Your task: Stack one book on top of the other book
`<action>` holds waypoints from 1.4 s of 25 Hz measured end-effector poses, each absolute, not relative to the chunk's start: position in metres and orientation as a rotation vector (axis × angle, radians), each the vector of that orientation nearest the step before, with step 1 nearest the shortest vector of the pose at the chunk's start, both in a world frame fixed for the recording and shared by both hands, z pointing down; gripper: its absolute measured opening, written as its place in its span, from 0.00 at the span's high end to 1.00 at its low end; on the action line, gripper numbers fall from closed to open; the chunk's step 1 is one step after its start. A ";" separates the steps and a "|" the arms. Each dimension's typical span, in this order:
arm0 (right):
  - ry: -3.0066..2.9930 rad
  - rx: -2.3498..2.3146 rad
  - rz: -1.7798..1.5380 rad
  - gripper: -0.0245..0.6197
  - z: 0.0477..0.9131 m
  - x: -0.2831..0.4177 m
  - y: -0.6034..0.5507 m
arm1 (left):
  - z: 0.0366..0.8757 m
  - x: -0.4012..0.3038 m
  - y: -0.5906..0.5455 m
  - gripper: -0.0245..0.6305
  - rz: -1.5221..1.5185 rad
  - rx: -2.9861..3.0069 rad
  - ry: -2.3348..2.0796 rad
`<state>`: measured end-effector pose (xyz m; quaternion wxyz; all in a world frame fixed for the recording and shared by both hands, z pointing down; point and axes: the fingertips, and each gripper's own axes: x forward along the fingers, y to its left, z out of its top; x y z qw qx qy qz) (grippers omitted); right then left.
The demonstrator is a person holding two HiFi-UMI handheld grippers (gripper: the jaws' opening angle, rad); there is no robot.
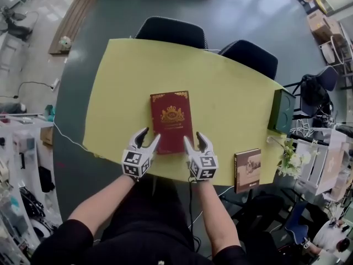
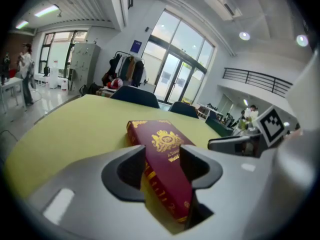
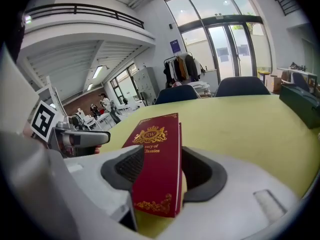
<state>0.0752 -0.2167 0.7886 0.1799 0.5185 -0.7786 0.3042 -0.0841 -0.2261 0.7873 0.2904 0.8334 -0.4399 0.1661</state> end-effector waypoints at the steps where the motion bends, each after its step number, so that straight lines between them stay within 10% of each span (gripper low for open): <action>1: -2.195 1.460 0.874 0.59 0.794 0.077 -0.217 | 0.795 -0.084 -0.226 0.60 0.448 2.202 -1.171; 35: -2.140 1.403 1.175 0.61 0.839 0.038 -0.171 | 0.848 -0.083 -0.214 0.56 0.457 2.050 -1.157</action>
